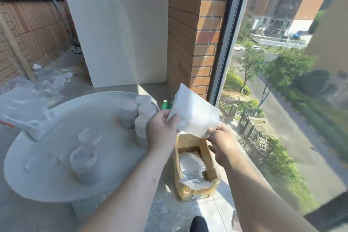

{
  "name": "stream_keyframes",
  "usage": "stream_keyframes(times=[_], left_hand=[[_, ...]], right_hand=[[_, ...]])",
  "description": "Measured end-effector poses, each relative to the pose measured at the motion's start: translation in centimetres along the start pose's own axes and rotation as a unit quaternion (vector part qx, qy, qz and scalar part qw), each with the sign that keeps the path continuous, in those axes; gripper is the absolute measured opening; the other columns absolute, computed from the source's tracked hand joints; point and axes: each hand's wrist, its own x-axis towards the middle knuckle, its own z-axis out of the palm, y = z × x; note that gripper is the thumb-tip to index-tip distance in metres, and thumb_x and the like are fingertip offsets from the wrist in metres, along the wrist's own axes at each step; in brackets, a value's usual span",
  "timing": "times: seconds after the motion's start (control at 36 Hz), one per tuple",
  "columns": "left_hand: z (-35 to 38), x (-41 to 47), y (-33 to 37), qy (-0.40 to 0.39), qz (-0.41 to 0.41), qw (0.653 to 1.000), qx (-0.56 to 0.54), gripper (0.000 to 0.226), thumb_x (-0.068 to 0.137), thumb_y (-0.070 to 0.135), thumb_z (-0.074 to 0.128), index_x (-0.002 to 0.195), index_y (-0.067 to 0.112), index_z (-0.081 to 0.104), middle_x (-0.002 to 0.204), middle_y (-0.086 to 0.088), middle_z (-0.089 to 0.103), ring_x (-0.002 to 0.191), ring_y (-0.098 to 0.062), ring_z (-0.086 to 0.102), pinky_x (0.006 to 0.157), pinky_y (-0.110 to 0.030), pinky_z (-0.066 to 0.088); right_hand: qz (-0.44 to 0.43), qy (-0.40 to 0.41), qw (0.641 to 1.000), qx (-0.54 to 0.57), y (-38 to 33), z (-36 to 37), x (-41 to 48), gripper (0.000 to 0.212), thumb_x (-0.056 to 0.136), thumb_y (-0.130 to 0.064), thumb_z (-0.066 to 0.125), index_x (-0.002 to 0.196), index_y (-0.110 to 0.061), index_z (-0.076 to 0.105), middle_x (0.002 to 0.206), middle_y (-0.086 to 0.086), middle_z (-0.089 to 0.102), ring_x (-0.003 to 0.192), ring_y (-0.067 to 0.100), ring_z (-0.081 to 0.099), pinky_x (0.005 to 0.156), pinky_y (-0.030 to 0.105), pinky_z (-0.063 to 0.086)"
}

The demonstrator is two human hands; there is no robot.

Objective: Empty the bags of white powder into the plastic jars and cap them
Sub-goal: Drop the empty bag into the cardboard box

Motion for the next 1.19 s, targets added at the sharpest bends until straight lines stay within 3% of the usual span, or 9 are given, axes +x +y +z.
stream_keyframes(times=[0.06,0.17,0.28,0.39,0.47,0.58,0.72,0.81,1.19], left_hand=[[1.0,-0.4,-0.5,-0.028,0.041,0.996,0.075,0.003,0.091,0.028,0.066,0.091,0.031,0.066,0.088,0.011,0.073,0.075,-0.016,0.071,0.063,-0.026,0.052],[2.9,-1.5,-1.7,-0.093,0.097,0.97,0.204,0.009,0.094,0.024,0.064,0.097,0.031,0.068,0.093,0.013,0.07,0.085,-0.008,0.065,0.062,-0.013,0.043],[4.3,-1.9,-3.8,-0.134,0.089,0.94,0.302,0.013,0.093,0.023,0.062,0.099,0.031,0.071,0.09,0.012,0.069,0.083,-0.01,0.062,0.063,-0.021,0.044],[5.3,-1.4,-6.5,-0.182,0.058,0.935,0.3,0.008,0.09,0.027,0.067,0.088,0.031,0.073,0.079,0.016,0.071,0.076,-0.007,0.065,0.067,-0.026,0.054],[5.5,-1.1,-8.4,-0.21,0.064,0.928,0.3,0.007,0.088,0.022,0.07,0.089,0.025,0.076,0.082,0.01,0.073,0.077,-0.01,0.067,0.07,-0.022,0.052],[5.4,-0.6,-11.1,-0.239,0.063,0.917,0.314,0.01,0.086,0.018,0.071,0.092,0.022,0.077,0.088,0.008,0.074,0.082,-0.01,0.068,0.075,-0.021,0.053],[5.5,-0.1,-13.9,-0.35,0.026,0.836,0.421,0.041,0.083,0.02,0.068,0.123,0.028,0.066,0.126,0.006,0.065,0.11,-0.015,0.062,0.096,-0.025,0.048],[5.4,-0.1,-15.2,-0.386,0.007,0.774,0.502,0.055,0.084,0.013,0.06,0.137,0.026,0.053,0.145,0.008,0.048,0.132,-0.016,0.048,0.106,-0.029,0.042],[5.1,0.3,-13.1,-0.301,-0.062,0.866,0.395,0.049,0.09,0.003,0.046,0.132,0.024,0.057,0.125,-0.001,0.064,0.105,-0.019,0.063,0.088,-0.029,0.052]], right_hand=[[-0.021,0.053,0.994,-0.093,0.4,-1.2,1.3,0.02,0.083,0.002,0.055,0.1,-0.009,0.055,0.085,0.011,0.071,0.076,0.023,0.061,0.067,0.029,0.053],[-0.072,0.13,0.937,-0.315,1.3,-3.7,3.4,0.07,0.063,-0.026,0.061,0.13,-0.033,0.039,0.121,0.005,0.06,0.111,0.031,0.059,0.098,0.047,0.05],[-0.18,0.029,0.927,-0.329,0.0,-4.5,1.7,0.064,0.08,-0.013,0.072,0.133,-0.034,0.043,0.115,-0.012,0.055,0.094,0.013,0.061,0.08,0.016,0.049],[-0.25,-0.047,0.867,-0.429,0.9,-5.2,2.6,0.033,0.078,-0.005,0.074,0.107,-0.019,0.067,0.098,-0.007,0.062,0.086,0.012,0.056,0.075,0.021,0.039],[-0.236,-0.08,0.867,-0.432,2.5,-5.5,3.3,0.006,0.077,-0.003,0.074,0.083,-0.005,0.073,0.076,0.0,0.069,0.065,0.011,0.056,0.062,0.022,0.042],[-0.165,-0.1,0.89,-0.413,5.7,-5.8,4.8,0.011,0.085,0.008,0.059,0.083,0.013,0.068,0.084,0.026,0.07,0.069,0.016,0.05,0.059,0.019,0.039],[-0.044,-0.149,0.877,-0.454,9.1,-6.6,6.4,0.048,0.096,0.006,0.043,0.144,0.0,0.043,0.142,0.013,0.048,0.13,0.024,0.049,0.085,0.003,0.034],[-0.003,-0.145,0.847,-0.511,9.9,-7.2,7.2,0.056,0.098,-0.005,0.049,0.152,-0.016,0.039,0.151,0.008,0.044,0.136,0.022,0.046,0.088,0.005,0.03],[-0.012,-0.147,0.813,-0.563,6.7,-4.2,6.5,0.059,0.085,0.006,0.037,0.135,-0.015,0.061,0.137,0.01,0.06,0.123,0.026,0.06,0.1,0.031,0.051]])
